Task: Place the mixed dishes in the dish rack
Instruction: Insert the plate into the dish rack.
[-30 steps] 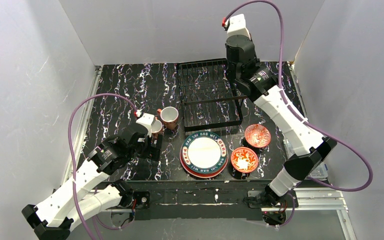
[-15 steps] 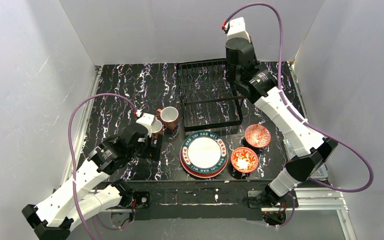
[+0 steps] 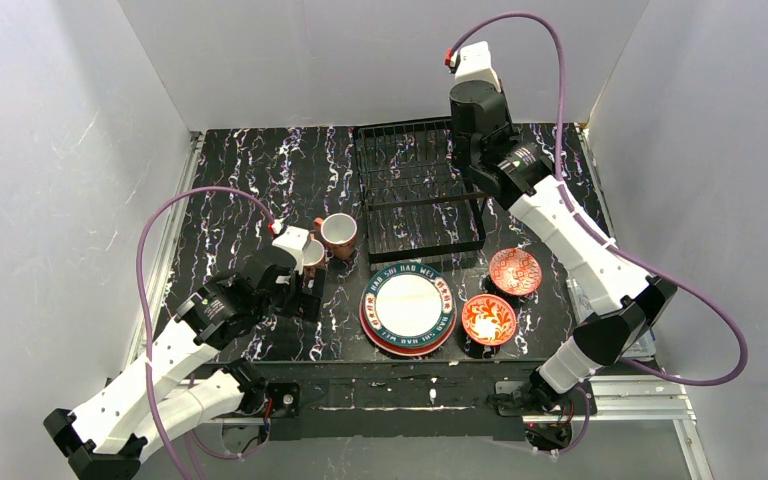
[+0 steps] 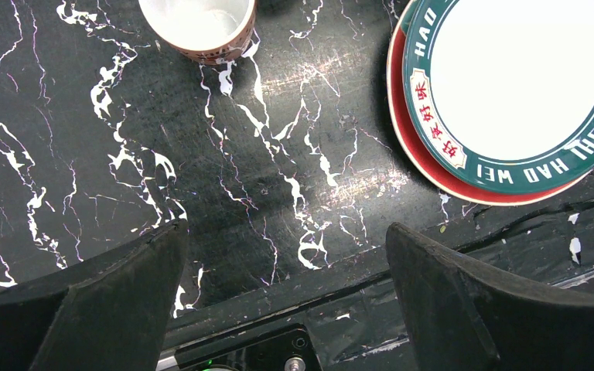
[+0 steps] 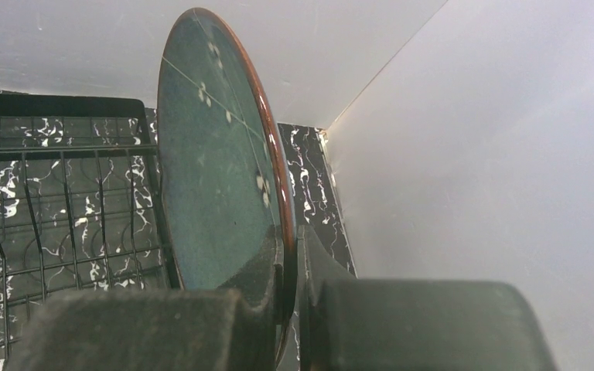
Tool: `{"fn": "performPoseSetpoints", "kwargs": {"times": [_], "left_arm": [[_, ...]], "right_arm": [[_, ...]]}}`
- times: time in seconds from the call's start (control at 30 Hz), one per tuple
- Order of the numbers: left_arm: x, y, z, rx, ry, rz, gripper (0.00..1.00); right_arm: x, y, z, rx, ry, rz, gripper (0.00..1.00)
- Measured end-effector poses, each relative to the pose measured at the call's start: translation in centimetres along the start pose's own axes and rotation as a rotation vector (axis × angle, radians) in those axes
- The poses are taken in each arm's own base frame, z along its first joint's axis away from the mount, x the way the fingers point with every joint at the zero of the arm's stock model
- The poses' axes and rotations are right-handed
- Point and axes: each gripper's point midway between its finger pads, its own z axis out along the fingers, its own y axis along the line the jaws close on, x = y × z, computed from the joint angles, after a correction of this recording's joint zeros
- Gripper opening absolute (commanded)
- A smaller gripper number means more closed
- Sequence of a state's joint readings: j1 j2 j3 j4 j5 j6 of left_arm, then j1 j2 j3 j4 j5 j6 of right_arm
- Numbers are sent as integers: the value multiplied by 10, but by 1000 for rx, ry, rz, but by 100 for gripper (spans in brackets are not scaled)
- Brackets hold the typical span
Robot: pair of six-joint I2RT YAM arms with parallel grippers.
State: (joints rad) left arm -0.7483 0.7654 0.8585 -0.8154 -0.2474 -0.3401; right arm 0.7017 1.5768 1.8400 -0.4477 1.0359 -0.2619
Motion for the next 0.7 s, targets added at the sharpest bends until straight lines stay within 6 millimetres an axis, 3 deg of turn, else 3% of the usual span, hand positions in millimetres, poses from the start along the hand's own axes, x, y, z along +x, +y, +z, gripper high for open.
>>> {"fn": "performPoseSetpoints", "kwargs": {"times": [0.7], "left_arm": [[0, 0, 0, 0, 0, 0, 98]], "right_arm": [[14, -7, -11, -19, 10, 70, 1]]}}
